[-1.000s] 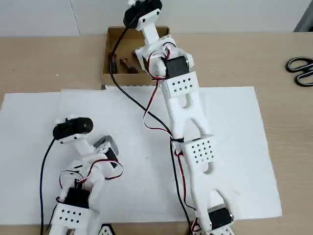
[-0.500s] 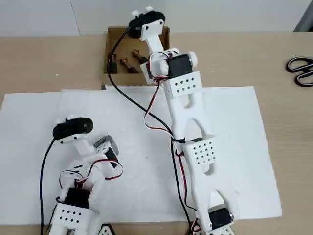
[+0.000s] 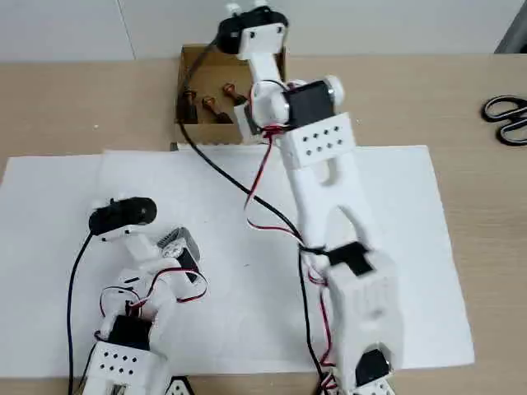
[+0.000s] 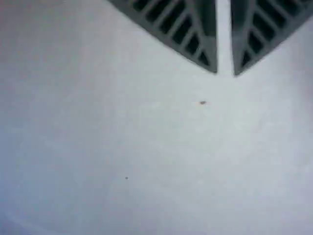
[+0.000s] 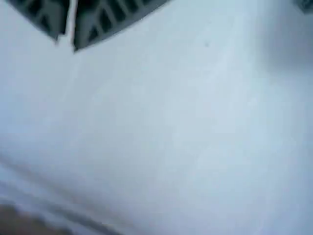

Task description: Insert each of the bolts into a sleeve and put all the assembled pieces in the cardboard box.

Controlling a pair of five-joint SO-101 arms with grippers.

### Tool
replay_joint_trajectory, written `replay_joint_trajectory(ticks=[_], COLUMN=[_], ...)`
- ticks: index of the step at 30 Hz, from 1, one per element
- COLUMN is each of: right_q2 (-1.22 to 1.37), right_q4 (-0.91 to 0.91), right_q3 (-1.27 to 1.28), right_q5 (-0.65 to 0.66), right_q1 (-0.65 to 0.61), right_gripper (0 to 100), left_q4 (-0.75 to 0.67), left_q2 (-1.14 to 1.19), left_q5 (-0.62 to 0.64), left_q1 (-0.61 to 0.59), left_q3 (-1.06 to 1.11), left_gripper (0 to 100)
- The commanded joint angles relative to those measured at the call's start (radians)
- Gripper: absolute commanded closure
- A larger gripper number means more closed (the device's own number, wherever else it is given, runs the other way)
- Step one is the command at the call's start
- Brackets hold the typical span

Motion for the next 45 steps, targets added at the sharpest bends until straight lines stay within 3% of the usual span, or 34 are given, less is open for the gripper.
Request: replay_joint_trajectory(ticks=[1,5,12,19,31,39,45], right_q2=[-0.240,-0.397,-0.601,-0.889,-1.438,-1.687,-1.894], right_q4=[0.010,-0.024,-0.087,-0.176,-0.567,-0.705,-0.785], right_q3=[0.221,0.411,0.646,0.988,1.818,2.154,2.344], right_q5=[-0.049,-0.097,-0.115,-0.158,-0.155,-0.149,-0.057], right_q1=[0.001,0.021,0.117,0.130,0.168,0.308,0.311], right_gripper=[99.6,99.5,99.5,99.5,99.5,99.6,99.6], left_q4=[-0.041,-0.127,-0.123,-0.123,-0.123,-0.123,-0.127], left_q2=[-0.008,-0.008,-0.008,-0.008,-0.008,-0.008,-0.008], left_q5=[0.005,-0.002,-0.212,-0.216,-0.216,-0.284,-0.327], left_q1=[-0.006,-0.035,-0.072,-0.072,-0.072,-0.066,-0.071], left_q3=[-0.002,0.030,0.005,0.005,0.005,0.004,0.004], left_gripper=[99,99,99,99,99,99,99])
